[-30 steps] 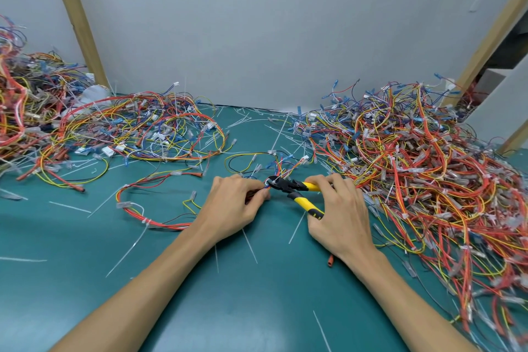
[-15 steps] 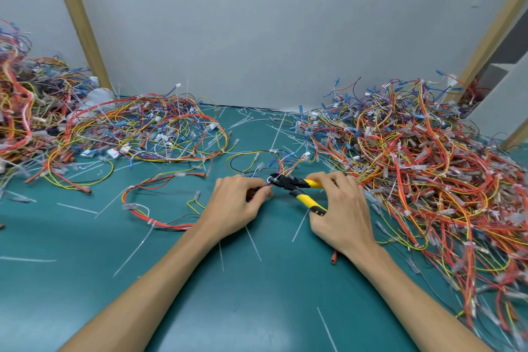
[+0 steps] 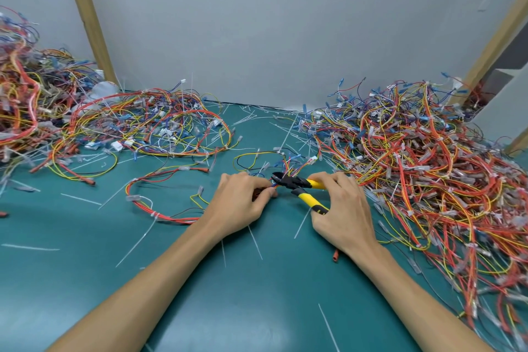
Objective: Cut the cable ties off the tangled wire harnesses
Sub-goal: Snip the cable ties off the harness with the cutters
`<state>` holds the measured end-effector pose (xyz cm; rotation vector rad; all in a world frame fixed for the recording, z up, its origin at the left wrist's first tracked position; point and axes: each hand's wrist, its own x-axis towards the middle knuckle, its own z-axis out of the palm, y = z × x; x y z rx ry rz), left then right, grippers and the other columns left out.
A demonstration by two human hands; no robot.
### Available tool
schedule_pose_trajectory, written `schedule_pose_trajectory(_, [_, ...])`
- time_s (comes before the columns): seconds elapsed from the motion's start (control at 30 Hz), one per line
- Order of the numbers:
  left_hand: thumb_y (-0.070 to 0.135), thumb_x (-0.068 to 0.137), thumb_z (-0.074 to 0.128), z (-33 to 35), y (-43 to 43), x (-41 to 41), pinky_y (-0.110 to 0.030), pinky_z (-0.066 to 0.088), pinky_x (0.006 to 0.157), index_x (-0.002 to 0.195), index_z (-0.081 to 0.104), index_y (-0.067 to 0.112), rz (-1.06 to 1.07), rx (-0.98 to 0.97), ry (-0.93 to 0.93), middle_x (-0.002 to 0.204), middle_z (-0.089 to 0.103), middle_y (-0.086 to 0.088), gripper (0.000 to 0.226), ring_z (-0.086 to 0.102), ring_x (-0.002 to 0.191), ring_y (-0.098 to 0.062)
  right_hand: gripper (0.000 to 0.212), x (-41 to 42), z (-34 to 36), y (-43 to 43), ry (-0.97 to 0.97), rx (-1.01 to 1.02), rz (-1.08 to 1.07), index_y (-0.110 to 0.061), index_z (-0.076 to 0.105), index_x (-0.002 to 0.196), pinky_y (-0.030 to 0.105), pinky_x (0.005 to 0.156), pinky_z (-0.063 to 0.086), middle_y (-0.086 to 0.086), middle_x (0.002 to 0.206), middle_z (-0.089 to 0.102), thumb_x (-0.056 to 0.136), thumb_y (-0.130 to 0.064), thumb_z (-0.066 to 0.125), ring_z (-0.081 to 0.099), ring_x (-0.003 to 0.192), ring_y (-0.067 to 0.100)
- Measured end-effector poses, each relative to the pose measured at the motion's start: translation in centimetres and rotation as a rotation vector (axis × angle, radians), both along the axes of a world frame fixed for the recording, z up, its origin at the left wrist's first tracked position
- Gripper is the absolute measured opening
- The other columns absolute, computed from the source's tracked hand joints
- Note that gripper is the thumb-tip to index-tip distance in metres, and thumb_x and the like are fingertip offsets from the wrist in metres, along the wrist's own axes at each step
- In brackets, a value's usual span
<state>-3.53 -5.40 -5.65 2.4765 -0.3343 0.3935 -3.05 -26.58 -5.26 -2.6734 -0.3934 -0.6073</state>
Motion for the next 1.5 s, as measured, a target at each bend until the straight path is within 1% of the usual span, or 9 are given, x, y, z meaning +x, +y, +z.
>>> schedule_pose_trajectory(0.27, [0.036,0.097,0.052,-0.2,0.0,0.1,-0.032,0.026,0.07,0.086,0.071,0.027,-0.002,0.002,-0.047,0.061,0.058,0.002,0.024,0.046,0.074,-0.017,0.027,-0.2,0.5,-0.1,-0.002,-0.093,-0.017,-0.03,0.058,0.095,0.029,0.063,0.033,-0.009,0.08,0.057,0.07,-0.024,0.069,0.054,0.079,0.023])
schedule_pose_trajectory(0.4, [0.038,0.097,0.051,-0.2,-0.1,0.0,-0.033,0.028,0.071,0.086,0.07,0.026,-0.007,0.017,-0.042,0.062,0.059,0.002,0.025,0.047,0.075,-0.017,0.012,-0.2,1.0,-0.2,0.039,-0.132,-0.042,-0.028,0.054,0.083,0.029,0.054,0.031,-0.009,0.063,0.05,0.073,-0.032,0.059,0.049,0.064,0.023])
schedule_pose_trajectory(0.5, [0.038,0.098,0.051,-0.2,0.0,-0.2,-0.033,0.032,0.075,0.087,0.071,0.026,-0.015,0.031,-0.037,0.063,0.06,0.002,0.025,0.049,0.076,-0.018,0.017,-0.2,1.2,-0.2,0.057,-0.149,-0.044,-0.027,0.054,0.08,0.029,0.053,0.031,-0.008,0.057,0.044,0.067,-0.036,0.046,0.045,0.061,0.024])
schedule_pose_trajectory(0.63, [0.037,0.098,0.051,0.0,0.0,-0.2,-0.034,0.034,0.077,0.087,0.071,0.026,-0.016,0.021,-0.026,0.062,0.059,0.001,0.025,0.049,0.076,-0.018,0.013,-0.2,0.9,-0.2,0.047,-0.18,-0.047,-0.027,0.052,0.084,0.029,0.054,0.03,-0.007,0.068,0.052,0.074,-0.032,0.058,0.048,0.067,0.023])
schedule_pose_trajectory(0.73, [0.036,0.098,0.051,-0.1,0.0,-0.1,-0.035,0.036,0.079,0.088,0.071,0.026,-0.017,0.024,-0.021,0.064,0.06,0.001,0.025,0.049,0.076,-0.019,0.022,0.0,0.7,-0.4,0.016,-0.187,-0.012,-0.026,0.052,0.09,0.029,0.059,0.027,-0.01,0.076,0.051,0.071,-0.025,0.064,0.045,0.072,0.021])
schedule_pose_trajectory(0.93, [0.037,0.097,0.053,-0.1,0.0,0.0,-0.034,0.036,0.077,0.088,0.072,0.027,-0.032,0.027,-0.032,0.062,0.059,0.002,0.023,0.049,0.074,-0.019,0.018,0.4,1.1,-0.6,0.066,-0.171,0.001,-0.023,0.05,0.081,0.028,0.052,0.031,-0.004,0.065,0.053,0.065,-0.031,0.047,0.049,0.064,0.027])
schedule_pose_trajectory(1.13, [0.036,0.097,0.053,0.3,-0.1,-0.3,-0.035,0.037,0.074,0.089,0.073,0.028,-0.046,0.023,-0.029,0.062,0.059,0.002,0.022,0.047,0.072,-0.019,0.015,0.6,0.8,-0.7,0.096,-0.21,-0.011,-0.023,0.042,0.078,0.028,0.048,0.02,-0.006,0.063,0.047,0.069,-0.026,0.055,0.044,0.064,0.027])
schedule_pose_trajectory(1.3, [0.034,0.097,0.054,0.8,-0.2,-0.5,-0.032,0.031,0.068,0.089,0.074,0.027,-0.047,0.01,-0.016,0.056,0.051,0.004,0.022,0.041,0.066,-0.018,0.016,0.6,0.7,-0.7,0.111,-0.201,0.027,-0.025,0.039,0.08,0.028,0.049,0.024,-0.006,0.064,0.047,0.072,-0.026,0.054,0.046,0.064,0.026])
schedule_pose_trajectory(1.5, [0.032,0.098,0.054,1.0,-0.2,-0.7,-0.035,0.038,0.071,0.089,0.074,0.027,-0.049,0.019,-0.002,0.058,0.052,0.003,0.023,0.041,0.064,-0.019,0.014,0.4,0.5,-0.8,0.099,-0.175,0.021,-0.025,0.046,0.084,0.028,0.05,0.026,-0.007,0.07,0.053,0.072,-0.027,0.053,0.047,0.064,0.025])
